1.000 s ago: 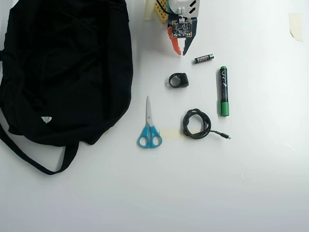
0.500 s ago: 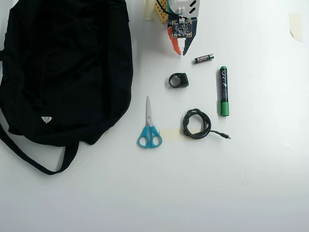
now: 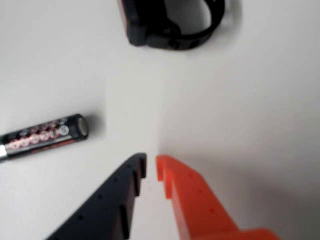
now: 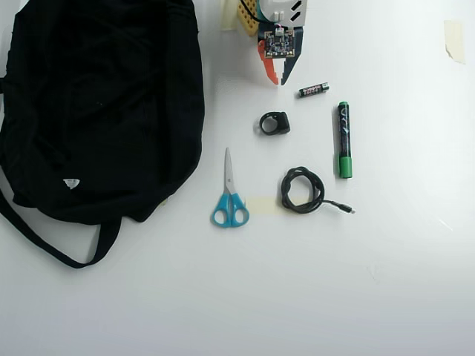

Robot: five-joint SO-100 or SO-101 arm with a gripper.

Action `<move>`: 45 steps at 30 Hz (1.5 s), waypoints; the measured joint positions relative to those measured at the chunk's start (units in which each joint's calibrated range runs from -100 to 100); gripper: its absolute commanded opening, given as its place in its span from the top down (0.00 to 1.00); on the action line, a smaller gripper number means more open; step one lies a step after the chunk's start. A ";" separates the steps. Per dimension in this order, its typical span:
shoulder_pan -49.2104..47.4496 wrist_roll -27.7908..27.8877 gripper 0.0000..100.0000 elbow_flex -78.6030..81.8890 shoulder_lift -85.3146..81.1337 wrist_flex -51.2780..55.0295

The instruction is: Put the green marker into the black bag

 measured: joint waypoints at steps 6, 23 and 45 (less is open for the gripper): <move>0.07 0.00 0.98 0.00 0.00 -3.43; 0.07 0.00 0.98 -14.94 7.56 -10.48; -0.96 0.15 0.98 -58.02 56.45 -39.59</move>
